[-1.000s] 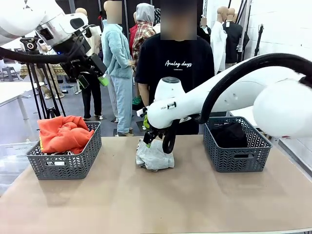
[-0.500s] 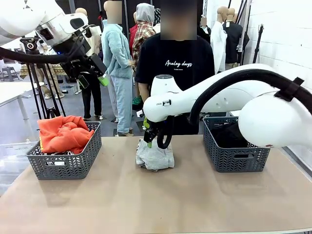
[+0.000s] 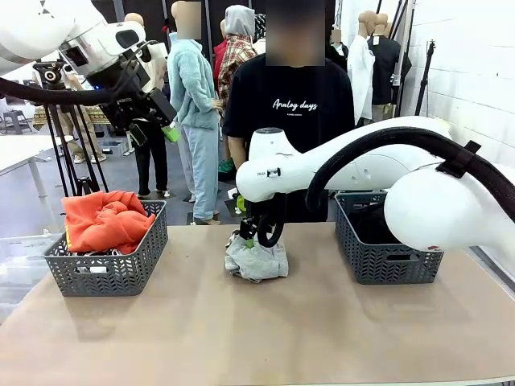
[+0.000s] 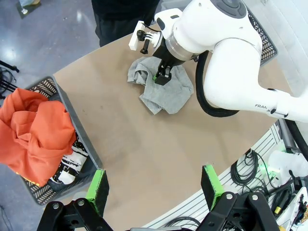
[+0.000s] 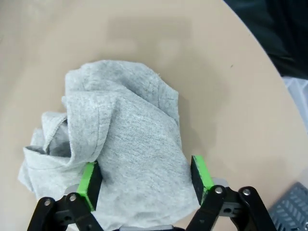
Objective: Sort the tops and bottoms.
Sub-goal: Lift clothes from the center of the table with your right hand.
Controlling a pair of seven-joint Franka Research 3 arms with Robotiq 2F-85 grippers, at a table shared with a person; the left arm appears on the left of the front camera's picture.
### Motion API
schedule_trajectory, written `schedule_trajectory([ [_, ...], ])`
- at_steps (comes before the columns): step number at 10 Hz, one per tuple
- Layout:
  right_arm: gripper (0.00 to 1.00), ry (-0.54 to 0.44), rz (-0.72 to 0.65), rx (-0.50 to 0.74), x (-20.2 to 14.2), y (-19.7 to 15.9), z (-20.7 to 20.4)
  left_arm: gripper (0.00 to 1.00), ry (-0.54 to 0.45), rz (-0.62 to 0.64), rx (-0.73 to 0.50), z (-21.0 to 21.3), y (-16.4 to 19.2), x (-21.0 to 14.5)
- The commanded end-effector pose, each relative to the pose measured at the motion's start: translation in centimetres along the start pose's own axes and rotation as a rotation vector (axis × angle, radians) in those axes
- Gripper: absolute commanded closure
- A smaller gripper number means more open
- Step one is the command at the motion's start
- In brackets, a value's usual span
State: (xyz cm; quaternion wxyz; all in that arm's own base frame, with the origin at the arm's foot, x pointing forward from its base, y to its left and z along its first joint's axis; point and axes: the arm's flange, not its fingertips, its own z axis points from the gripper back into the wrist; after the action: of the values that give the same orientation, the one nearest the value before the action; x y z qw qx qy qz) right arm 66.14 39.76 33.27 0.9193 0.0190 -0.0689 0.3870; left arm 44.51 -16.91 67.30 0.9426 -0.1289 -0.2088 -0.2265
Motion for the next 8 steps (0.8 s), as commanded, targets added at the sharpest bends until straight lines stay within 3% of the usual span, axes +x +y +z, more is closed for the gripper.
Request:
schedule_trajectory([
  [1, 0.45, 0.052, -0.013, 0.019, 1.23, -0.33, -0.22, 0.00, 0.006, 0.001, -0.001, 0.27, 0.07, -0.14],
  [4, 0.98, 0.053, -0.011, 0.033, 1.14, -0.16, -0.21, 0.00, 0.006, 0.001, -0.001, 0.27, 0.07, -0.14],
  [8, 1.00, 0.047, -0.010, 0.030, 1.02, 0.04, -0.05, 0.00, 0.006, 0.001, -0.001, 0.27, 0.07, -0.14],
])
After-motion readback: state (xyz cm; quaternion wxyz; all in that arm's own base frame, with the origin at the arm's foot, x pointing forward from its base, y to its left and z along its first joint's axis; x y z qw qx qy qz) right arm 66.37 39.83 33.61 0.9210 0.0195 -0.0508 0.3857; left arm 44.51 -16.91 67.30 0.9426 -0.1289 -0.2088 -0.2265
